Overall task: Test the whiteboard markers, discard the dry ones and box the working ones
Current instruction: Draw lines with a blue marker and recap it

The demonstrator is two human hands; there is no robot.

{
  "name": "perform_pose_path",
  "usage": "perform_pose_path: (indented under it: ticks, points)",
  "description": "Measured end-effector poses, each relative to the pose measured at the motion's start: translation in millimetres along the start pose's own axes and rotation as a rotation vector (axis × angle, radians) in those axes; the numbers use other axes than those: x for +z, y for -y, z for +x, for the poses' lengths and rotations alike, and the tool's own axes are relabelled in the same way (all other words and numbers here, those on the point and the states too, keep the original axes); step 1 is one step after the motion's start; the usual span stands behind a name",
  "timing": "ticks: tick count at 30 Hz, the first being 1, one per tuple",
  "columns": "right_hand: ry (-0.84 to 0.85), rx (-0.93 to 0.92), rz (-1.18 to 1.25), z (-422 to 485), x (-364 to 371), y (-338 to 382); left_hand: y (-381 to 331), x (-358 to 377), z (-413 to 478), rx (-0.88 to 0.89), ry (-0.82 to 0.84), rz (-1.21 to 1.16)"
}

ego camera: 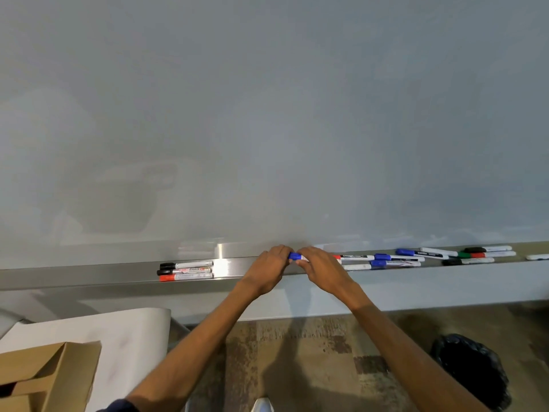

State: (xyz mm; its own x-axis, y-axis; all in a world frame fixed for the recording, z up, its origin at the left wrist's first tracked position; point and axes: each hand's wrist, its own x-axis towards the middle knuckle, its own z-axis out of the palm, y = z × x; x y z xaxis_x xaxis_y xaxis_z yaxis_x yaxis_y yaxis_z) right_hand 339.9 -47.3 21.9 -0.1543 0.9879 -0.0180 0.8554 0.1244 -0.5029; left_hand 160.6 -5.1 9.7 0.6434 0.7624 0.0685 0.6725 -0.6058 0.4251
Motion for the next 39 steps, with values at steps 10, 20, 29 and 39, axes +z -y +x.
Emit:
perform_pose_path:
  ticks: [10,20,29,39]
  points:
    - [-0.062,-0.153,-0.306,3.1,-20.1,24.4,5.4,-37.4,-13.1,0.097,-0.092,-0.042]
    - [0.028,-0.142,-0.372,9.5,-20.9,40.9,3.9,-53.3,-28.1,0.1,-0.113,-0.054]
    - [0.022,-0.047,-0.242,8.8,-37.9,44.8,18.3,-79.5,-30.0,0.021,-0.23,-0.091]
    - [-0.365,-0.036,0.075,39.5,-64.5,93.2,-13.9,-114.1,-20.8,-0.112,-0.469,-0.272]
